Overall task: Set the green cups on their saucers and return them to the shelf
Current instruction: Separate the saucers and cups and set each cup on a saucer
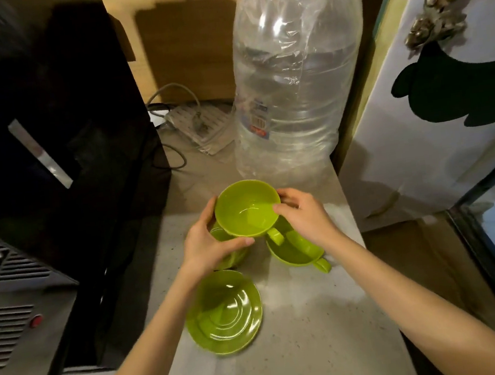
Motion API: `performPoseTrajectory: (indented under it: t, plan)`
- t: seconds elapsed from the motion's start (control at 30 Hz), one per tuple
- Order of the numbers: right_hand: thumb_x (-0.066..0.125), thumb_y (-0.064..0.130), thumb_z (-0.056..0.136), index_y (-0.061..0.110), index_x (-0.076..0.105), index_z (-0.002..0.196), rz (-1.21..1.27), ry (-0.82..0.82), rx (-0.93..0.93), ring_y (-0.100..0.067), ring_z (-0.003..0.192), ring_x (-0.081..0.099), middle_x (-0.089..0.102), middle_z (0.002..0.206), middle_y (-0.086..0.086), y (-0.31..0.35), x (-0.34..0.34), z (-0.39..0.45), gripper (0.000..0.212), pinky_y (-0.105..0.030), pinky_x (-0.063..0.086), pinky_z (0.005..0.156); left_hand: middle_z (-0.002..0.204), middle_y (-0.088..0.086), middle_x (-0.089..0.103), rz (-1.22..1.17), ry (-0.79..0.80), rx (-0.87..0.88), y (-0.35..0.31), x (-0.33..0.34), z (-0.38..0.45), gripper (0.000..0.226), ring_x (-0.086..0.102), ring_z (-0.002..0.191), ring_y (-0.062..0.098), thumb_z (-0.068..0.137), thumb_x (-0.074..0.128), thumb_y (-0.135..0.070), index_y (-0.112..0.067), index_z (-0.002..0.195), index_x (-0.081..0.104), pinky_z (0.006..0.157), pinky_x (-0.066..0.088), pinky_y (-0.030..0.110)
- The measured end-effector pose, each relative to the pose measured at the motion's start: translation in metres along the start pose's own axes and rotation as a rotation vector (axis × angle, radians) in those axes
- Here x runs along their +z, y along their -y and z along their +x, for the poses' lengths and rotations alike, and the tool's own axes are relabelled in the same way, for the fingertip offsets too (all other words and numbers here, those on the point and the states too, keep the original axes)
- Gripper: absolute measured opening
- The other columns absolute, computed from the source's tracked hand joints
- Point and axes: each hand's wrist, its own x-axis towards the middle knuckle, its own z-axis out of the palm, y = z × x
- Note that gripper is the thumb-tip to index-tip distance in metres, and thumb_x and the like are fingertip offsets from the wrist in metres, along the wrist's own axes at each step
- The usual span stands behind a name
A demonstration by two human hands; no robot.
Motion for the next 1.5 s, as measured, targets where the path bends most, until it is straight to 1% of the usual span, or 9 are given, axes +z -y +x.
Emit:
performPoseTrajectory:
  t: [0.13, 0.27, 0.43, 0.53, 0.7, 0.8, 1.03, 1.33, 1.5]
  plan:
    - [0.055, 0.0, 0.083, 0.003, 0.062, 0.113, -0.029, 0.107, 0.008, -0.014, 0.103, 0.06, 0.066, 0.106, -0.007, 0.0, 0.023, 0.013, 0.031, -0.027, 0.044, 0.091, 0.135, -0.003, 0.048, 0.006, -0.054, -0.038, 0.015, -0.016, -0.003, 0.115, 0.042, 0.124, 0.008, 0.043, 0.089, -0.032, -0.02, 0.141, 0.029, 0.101, 0.032, 0.023]
    - [0.056, 0.005, 0.08, 0.01, 0.065, 0.11, -0.154, 0.19, -0.029, -0.02, 0.112, 0.061, 0.069, 0.115, -0.011, -0.007, 0.039, 0.023, 0.032, -0.038, 0.046, 0.099, 0.123, -0.019, 0.045, 0.022, -0.115, -0.033, 0.027, -0.021, -0.008, 0.119, 0.046, 0.123, 0.01, 0.031, 0.082, -0.049, -0.026, 0.137, 0.034, 0.101, 0.035, 0.022]
    - [0.051, 0.032, 0.068, 0.013, 0.067, 0.1, -0.337, 0.232, -0.084, -0.025, 0.1, 0.066, 0.074, 0.102, -0.007, -0.034, 0.053, 0.039, 0.041, -0.047, 0.051, 0.089, 0.104, -0.039, 0.044, 0.009, -0.159, -0.033, 0.035, -0.019, -0.016, 0.093, 0.049, 0.111, 0.002, 0.033, 0.08, -0.048, -0.056, 0.112, 0.032, 0.087, 0.035, 0.006]
    - [0.052, 0.03, 0.074, 0.01, 0.067, 0.094, -0.471, 0.228, -0.099, -0.031, 0.099, 0.063, 0.073, 0.098, -0.013, -0.022, 0.053, 0.031, 0.032, -0.047, 0.049, 0.089, 0.108, -0.034, 0.045, 0.047, -0.149, -0.033, 0.038, -0.019, -0.019, 0.102, 0.047, 0.111, 0.002, 0.037, 0.087, -0.038, -0.046, 0.121, 0.03, 0.084, 0.035, 0.003]
    - [0.054, 0.023, 0.084, 0.005, 0.065, 0.095, -0.545, 0.233, -0.127, -0.033, 0.1, 0.06, 0.07, 0.1, -0.016, -0.023, 0.054, 0.031, 0.024, -0.044, 0.044, 0.092, 0.114, -0.019, 0.046, 0.075, -0.155, -0.053, 0.042, -0.019, -0.022, 0.105, 0.045, 0.112, 0.005, 0.04, 0.084, -0.04, -0.037, 0.132, 0.034, 0.093, 0.039, 0.023]
    - [0.053, 0.022, 0.086, 0.006, 0.065, 0.095, -0.577, 0.233, -0.158, -0.032, 0.099, 0.058, 0.07, 0.098, -0.015, -0.022, 0.053, 0.031, 0.022, -0.039, 0.04, 0.091, 0.113, -0.019, 0.046, 0.073, -0.155, -0.066, 0.042, -0.019, -0.023, 0.099, 0.045, 0.111, 0.005, 0.042, 0.084, -0.039, -0.044, 0.125, 0.03, 0.092, 0.039, 0.024]
    - [0.051, 0.023, 0.088, 0.008, 0.063, 0.086, -0.601, 0.238, -0.188, -0.033, 0.094, 0.058, 0.069, 0.089, -0.015, -0.021, 0.054, 0.031, 0.019, -0.042, 0.037, 0.097, 0.121, -0.009, 0.05, 0.121, -0.14, -0.069, 0.043, -0.019, -0.022, 0.102, 0.043, 0.113, 0.006, 0.05, 0.087, -0.03, -0.024, 0.137, 0.035, 0.093, 0.038, 0.024]
    - [0.047, 0.032, 0.091, 0.009, 0.045, 0.132, -0.604, 0.261, -0.178, -0.028, 0.123, 0.05, 0.061, 0.127, -0.01, -0.023, 0.05, 0.032, 0.047, -0.044, 0.028, 0.11, 0.149, 0.007, 0.031, 0.237, -0.045, -0.117, 0.029, -0.022, -0.018, 0.119, 0.029, 0.136, 0.019, 0.05, 0.087, -0.033, -0.017, 0.144, 0.015, 0.108, 0.026, 0.031]
    - [0.051, 0.026, 0.089, 0.015, 0.049, 0.131, -0.507, 0.155, -0.183, -0.027, 0.124, 0.049, 0.062, 0.126, -0.009, -0.029, 0.022, 0.031, 0.044, -0.04, 0.036, 0.106, 0.154, 0.01, 0.018, 0.409, -0.021, 0.044, 0.004, -0.011, -0.017, 0.114, 0.006, 0.144, 0.022, 0.051, 0.082, -0.046, -0.017, 0.142, 0.02, 0.113, 0.012, 0.029]
